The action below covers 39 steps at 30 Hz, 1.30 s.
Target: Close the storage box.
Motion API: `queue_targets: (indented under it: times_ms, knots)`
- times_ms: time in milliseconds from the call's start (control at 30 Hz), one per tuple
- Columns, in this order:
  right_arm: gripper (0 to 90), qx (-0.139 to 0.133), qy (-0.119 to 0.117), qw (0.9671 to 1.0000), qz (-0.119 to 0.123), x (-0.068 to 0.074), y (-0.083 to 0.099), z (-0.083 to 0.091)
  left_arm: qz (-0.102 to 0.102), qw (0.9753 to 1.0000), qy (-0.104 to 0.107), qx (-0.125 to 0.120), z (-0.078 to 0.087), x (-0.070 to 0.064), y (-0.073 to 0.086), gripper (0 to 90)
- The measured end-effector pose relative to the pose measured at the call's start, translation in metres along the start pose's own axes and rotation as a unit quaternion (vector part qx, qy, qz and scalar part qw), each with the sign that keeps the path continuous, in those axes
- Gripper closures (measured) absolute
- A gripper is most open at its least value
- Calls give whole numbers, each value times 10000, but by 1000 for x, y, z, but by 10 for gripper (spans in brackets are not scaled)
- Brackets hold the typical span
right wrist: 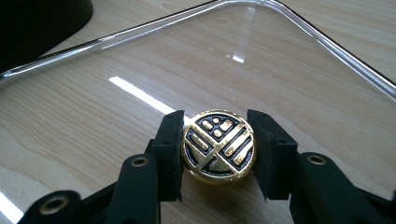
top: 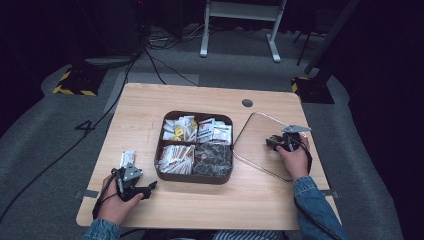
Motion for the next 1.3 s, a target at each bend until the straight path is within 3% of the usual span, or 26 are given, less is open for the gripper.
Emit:
queue_targets:
  times_ms: [400,867,1300]
  knots:
    - [594,-61,-19,9999,-102,-1,-2,3,-3,10000,4,14,0,0,0,275]
    - [594,-507,-181,9985,25,3,-17,39,-1,10000,7,13,0,0,0,274]
    - [594,-660,-439,9963,318,26,-38,65,-1,10000,5,12,0,0,0,274]
Point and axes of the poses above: each handheld gripper's, and its own axes: z roughly backward along the jaws, y roughly out of its underside, x roughly to its left, the point moved 2 cm from there along -z, roughly forward along the jaws, and after that the axes turned 12 degrees about x, right-handed, at the moved point
